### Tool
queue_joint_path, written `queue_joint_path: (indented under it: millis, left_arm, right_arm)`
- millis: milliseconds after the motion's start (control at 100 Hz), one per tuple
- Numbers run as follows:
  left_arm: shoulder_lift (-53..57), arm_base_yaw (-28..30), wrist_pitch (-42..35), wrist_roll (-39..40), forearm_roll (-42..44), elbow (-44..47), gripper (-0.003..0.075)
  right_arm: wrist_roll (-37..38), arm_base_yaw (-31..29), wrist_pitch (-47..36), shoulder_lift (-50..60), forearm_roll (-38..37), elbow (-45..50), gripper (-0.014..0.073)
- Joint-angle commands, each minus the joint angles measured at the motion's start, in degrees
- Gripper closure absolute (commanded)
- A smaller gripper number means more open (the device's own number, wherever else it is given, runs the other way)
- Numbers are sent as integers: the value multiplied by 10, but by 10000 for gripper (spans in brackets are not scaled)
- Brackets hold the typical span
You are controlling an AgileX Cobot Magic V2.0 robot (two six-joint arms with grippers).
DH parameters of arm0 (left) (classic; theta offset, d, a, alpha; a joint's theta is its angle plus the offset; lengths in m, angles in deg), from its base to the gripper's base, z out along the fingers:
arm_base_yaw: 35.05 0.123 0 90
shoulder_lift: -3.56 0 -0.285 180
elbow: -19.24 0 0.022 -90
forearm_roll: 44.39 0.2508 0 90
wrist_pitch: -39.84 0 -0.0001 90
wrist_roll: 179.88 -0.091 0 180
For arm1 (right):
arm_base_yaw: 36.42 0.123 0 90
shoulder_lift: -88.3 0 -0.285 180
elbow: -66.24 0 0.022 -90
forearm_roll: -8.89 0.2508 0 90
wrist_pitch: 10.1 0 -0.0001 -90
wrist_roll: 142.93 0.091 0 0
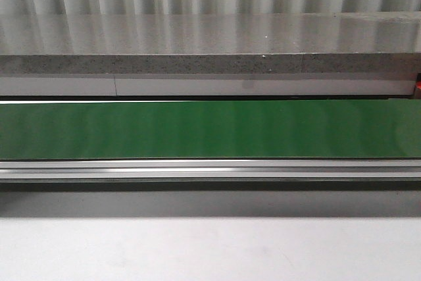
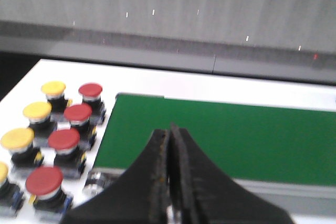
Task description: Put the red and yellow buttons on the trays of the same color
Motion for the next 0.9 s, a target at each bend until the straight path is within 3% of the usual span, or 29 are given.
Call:
queue_joint_path:
  millis: [0, 130, 540, 620, 680, 750, 760, 890]
  left_arm:
    - [-63, -4, 77, -12, -5, -70, 740]
    - [-121, -4, 159, -12, -17, -117, 740]
    - [-170, -4, 156, -12, -37, -121, 739]
    - [-170, -4, 163, -12, -37, -121, 707]
    - [-170, -4, 170, -12, -37, -121, 641]
    - [-170, -4, 174, -12, -37, -121, 508]
    - [-170, -4, 175, -12, -37, -121, 459]
    - [-170, -4, 175, 10, -37, -121, 153]
  right_arm:
    - [-2, -2, -50, 9, -6, 1, 661]
    - [-2, -2, -50, 9, -6, 1, 661]
    - [-2, -2, -50, 9, -6, 1, 661]
    - [-2, -2, -50, 9, -6, 1, 661]
    - [-2, -2, -50, 9, -6, 1, 661]
    - [-2, -2, -50, 9, -6, 1, 661]
    - [-2, -2, -50, 9, -6, 1, 661]
    - [-2, -2, -50, 9, -6, 1, 661]
